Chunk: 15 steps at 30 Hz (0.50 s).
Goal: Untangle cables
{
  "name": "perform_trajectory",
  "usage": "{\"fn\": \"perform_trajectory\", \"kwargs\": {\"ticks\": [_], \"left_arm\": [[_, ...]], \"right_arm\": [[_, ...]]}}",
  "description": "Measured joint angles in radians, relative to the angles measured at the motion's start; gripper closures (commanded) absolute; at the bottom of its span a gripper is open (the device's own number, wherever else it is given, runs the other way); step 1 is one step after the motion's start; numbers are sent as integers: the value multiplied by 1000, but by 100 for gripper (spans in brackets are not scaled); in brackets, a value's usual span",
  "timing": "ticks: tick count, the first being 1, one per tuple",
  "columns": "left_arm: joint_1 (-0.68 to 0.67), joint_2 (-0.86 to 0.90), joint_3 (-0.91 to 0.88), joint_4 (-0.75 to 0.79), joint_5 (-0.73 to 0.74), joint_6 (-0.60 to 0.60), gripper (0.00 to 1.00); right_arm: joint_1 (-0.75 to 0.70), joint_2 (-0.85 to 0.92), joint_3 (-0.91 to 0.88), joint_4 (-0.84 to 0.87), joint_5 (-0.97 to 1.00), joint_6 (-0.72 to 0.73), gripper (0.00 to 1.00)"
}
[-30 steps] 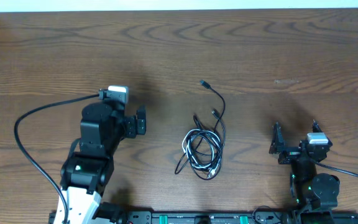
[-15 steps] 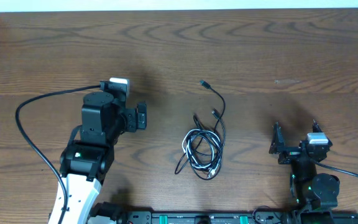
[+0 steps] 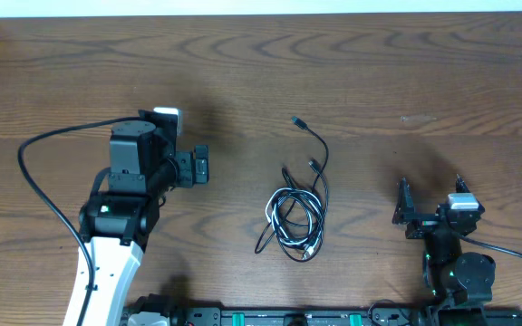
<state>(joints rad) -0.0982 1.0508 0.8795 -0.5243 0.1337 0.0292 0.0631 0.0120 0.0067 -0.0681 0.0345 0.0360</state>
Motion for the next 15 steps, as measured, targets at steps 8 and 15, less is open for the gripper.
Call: {"fn": "perform_trajectory", "kwargs": {"ticks": [8, 15], "left_arm": [[0, 32, 24, -24, 3, 0, 2], [0, 39, 24, -38, 3, 0, 2]], "right_arm": [[0, 0, 0, 0, 0, 0, 1], [0, 0, 0, 0, 0, 0, 1]]}}
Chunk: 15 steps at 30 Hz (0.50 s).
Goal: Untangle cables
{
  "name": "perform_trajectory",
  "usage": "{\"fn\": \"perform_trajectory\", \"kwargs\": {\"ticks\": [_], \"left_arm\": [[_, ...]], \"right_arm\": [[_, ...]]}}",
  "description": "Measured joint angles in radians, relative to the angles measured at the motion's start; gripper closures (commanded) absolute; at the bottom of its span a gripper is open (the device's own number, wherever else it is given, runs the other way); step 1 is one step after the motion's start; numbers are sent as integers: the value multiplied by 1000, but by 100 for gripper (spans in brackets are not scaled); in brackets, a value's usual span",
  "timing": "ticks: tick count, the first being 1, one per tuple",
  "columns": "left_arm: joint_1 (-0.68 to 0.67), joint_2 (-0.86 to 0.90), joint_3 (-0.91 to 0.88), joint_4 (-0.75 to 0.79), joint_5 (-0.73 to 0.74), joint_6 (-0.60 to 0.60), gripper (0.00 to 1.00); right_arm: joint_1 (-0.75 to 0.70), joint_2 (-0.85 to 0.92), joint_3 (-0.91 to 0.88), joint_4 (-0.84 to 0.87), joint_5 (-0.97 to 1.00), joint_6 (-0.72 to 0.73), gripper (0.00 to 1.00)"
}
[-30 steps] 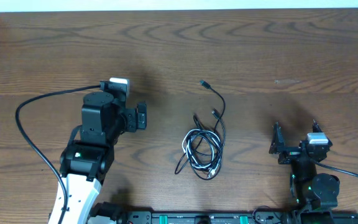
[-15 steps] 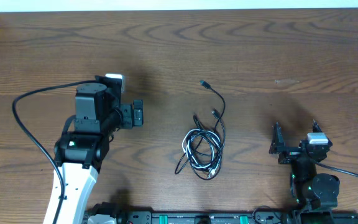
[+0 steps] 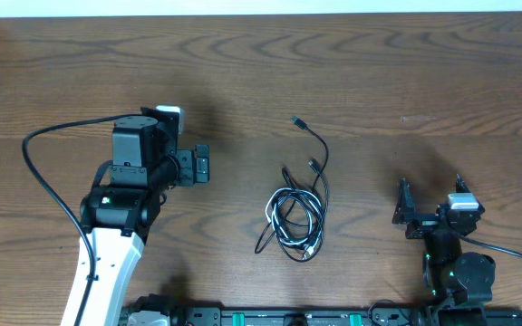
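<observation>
A small tangle of black and white cables (image 3: 297, 222) lies in loose coils on the table, a little right of the middle. One black strand runs up from it to a plug (image 3: 295, 120). My left gripper (image 3: 202, 166) hovers well to the left of the tangle, pointing toward it, with nothing visibly in it. From above I cannot make out how its jaws stand. My right gripper (image 3: 431, 204) rests near the front edge, to the right of the tangle. Its fingers are spread wide and hold nothing.
The brown wooden table (image 3: 406, 72) fills the view. A black cable from the left arm (image 3: 39, 181) loops out to the left. A rail with hardware (image 3: 270, 317) runs along the front edge.
The left arm's elbow has shifted slightly up and to the right, while its gripper stays almost where it was. The cables and the right arm have not moved.
</observation>
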<state>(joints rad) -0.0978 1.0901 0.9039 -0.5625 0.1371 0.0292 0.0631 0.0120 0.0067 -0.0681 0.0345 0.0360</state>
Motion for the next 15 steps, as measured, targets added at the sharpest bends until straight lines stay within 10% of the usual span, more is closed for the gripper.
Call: {"fn": "perform_trajectory", "kwargs": {"ticks": [15], "left_arm": [[0, 0, 0, -26, 0, 0, 2]], "right_arm": [[0, 0, 0, 0, 0, 0, 1]]}}
